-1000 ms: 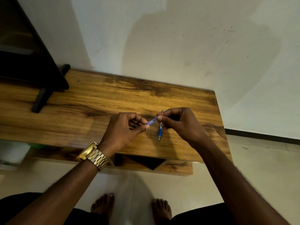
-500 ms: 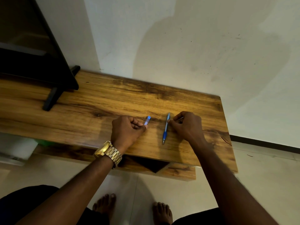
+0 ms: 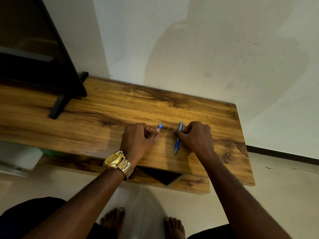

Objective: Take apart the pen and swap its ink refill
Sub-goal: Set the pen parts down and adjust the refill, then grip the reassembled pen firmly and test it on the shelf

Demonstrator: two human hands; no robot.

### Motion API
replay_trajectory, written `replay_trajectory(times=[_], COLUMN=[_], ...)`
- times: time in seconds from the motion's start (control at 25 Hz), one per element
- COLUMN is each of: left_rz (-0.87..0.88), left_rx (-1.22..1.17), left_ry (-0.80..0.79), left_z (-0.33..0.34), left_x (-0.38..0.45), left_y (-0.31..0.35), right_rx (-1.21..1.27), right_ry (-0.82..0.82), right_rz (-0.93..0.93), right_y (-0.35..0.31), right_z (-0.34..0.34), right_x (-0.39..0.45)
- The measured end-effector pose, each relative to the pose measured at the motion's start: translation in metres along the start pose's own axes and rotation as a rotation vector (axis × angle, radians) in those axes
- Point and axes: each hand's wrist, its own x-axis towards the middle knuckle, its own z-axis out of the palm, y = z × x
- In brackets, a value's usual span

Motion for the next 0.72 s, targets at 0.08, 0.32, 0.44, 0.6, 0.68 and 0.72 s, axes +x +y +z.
replay_trajectory(times=[0.08, 0.32, 0.44, 0.6, 0.68, 0.72], left_rz=[0.178, 0.359, 0.269, 0.241, 0.227, 0.224], left_rx=[0.044, 0.533, 0.589, 0.6, 0.597, 0.598], left_ry=[0.042, 0.045, -0.131, -0.193, -0.157, -0.142], left_z=[-0.01, -0.036, -0.029, -0.017, -0.012, -0.01], left_x=[0.003, 0.016, 0.013, 0.008, 0.006, 0.005], left_y=[0.006, -0.015, -0.046, -0.062, -0.059, -0.057], right_rx=[-0.016, -0.035, 0.119, 0.96, 1.327, 1.504], right_ry=[-0.004, -0.04, -0.122, -0.125, -0.138, -0.154], right_rz=[-0.004, 0.013, 0.058, 0.115, 0.06, 0.047], right_y=[0.001, -0.004, -0.011, -0.039, -0.053, -0.057], right_z=[0.002, 0.004, -0.004, -0.031, -0.045, -0.05], right_x=[0.002, 0.005, 0.01, 0.006, -0.002, -0.006])
